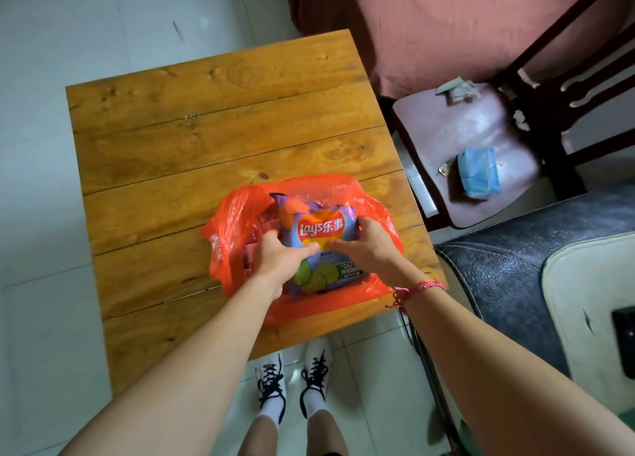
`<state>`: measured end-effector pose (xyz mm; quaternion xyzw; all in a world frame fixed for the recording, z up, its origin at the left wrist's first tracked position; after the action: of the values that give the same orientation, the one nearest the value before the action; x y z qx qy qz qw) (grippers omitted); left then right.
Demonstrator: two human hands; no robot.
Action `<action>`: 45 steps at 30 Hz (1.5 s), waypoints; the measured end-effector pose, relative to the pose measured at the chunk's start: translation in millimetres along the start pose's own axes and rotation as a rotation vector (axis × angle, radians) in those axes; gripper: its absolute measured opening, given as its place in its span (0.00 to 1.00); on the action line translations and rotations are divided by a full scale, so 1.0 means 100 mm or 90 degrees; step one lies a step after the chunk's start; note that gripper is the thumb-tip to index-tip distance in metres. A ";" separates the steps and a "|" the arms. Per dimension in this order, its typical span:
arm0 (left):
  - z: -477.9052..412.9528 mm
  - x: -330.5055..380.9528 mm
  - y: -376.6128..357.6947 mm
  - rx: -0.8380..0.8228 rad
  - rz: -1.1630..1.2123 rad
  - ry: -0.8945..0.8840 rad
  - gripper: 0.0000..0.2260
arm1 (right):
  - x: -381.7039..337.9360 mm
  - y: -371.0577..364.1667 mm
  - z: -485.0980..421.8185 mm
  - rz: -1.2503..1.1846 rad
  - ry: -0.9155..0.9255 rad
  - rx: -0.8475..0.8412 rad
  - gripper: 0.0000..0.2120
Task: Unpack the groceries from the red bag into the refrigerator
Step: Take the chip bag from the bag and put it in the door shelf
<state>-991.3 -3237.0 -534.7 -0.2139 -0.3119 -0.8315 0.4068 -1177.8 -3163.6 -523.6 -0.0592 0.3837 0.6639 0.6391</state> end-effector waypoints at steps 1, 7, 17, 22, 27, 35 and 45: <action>0.03 0.00 0.04 0.005 -0.002 -0.003 0.26 | -0.01 -0.01 0.02 -0.006 0.007 0.001 0.20; 0.36 0.13 0.29 0.020 0.013 -0.057 0.32 | -0.22 -0.05 0.40 -0.093 0.057 -0.002 0.24; 1.15 0.83 1.00 0.072 0.032 -0.206 0.45 | -1.00 0.17 1.25 -0.206 0.173 -0.037 0.37; 1.62 1.46 1.35 0.052 0.059 -0.311 0.23 | -1.58 0.58 1.71 -0.238 0.255 -0.021 0.24; 2.15 2.20 1.71 0.049 0.081 -0.423 0.28 | -2.28 1.09 2.27 -0.257 0.365 0.012 0.24; 3.18 3.28 2.23 -0.083 0.157 -0.578 0.24 | -3.29 1.85 3.42 -0.239 0.522 0.026 0.18; 4.18 3.86 2.78 -0.104 0.242 -0.731 0.19 | -3.98 2.19 4.47 -0.223 0.682 0.018 0.16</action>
<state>-946.9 -3289.3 94.7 -0.7103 -0.3733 -0.5175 0.2972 -1119.4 -3196.9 110.2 -0.4419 0.6480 0.4198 0.4567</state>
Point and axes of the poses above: each hand's wrist, its own z-axis away from the middle knuckle, its own y-axis out of the back of the hand, x = y × z, the point moved 8 cm from there along -z, towards the middle knuckle, and after that the axes turned 1 degree about -y, right-handed, at the moved point
